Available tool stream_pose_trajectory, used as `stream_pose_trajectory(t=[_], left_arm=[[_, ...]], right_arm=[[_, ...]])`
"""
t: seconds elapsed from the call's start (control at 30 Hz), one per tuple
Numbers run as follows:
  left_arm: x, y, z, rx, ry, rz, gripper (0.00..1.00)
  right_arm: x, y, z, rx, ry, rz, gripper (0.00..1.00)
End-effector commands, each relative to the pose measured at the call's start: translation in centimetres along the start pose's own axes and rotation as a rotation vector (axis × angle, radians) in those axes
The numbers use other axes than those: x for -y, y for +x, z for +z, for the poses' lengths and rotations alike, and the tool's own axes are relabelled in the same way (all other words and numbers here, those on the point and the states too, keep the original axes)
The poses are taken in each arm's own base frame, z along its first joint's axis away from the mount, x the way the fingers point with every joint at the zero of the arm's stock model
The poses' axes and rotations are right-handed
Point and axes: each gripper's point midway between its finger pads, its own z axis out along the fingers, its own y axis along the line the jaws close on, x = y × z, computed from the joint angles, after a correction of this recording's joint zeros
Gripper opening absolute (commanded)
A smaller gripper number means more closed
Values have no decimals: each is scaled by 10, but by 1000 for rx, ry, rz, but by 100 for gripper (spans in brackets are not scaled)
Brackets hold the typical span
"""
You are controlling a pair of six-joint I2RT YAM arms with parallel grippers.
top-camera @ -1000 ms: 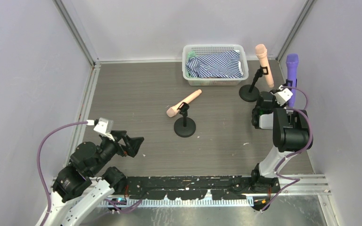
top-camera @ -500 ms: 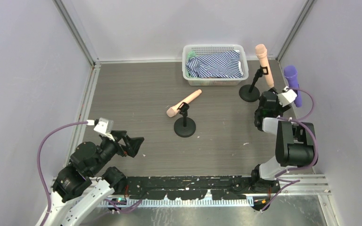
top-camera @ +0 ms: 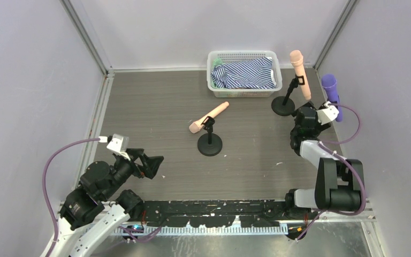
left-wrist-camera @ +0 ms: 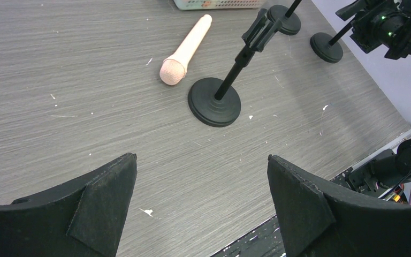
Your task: Attach the microphones to the stand
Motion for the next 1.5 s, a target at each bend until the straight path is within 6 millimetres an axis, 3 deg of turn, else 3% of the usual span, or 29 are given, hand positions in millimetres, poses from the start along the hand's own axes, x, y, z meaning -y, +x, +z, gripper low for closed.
stream_pose_trajectory(t=[0.0,0.2,0.5,0.73,0.9,1.17,1.47], left_arm=[[4,-9,3,34,19,12,93],[2,-9,5,31,4,10,93],[1,-4,10,-4,-8,10,93],[0,-4,11,-6,-21,3,94],[-4,1,20,-73,-62,2,96],[-5,5,55,-174,-142,-12,97],[-8,-10,120,-178,-157,-41,97]], right_arm=[[-2,-5,-19,-15,-35,69,82],[-2,-6,-50,-83,-96,89,84],[1,5,-115,-295,-214,118,86],[-2,27,-166,-544,-295,118,87],[-6,39,-193,-731,-353,18,95],[-16,43,-217,-852,-436,1,96],[-23,56,-243,-967,-563,11,96]])
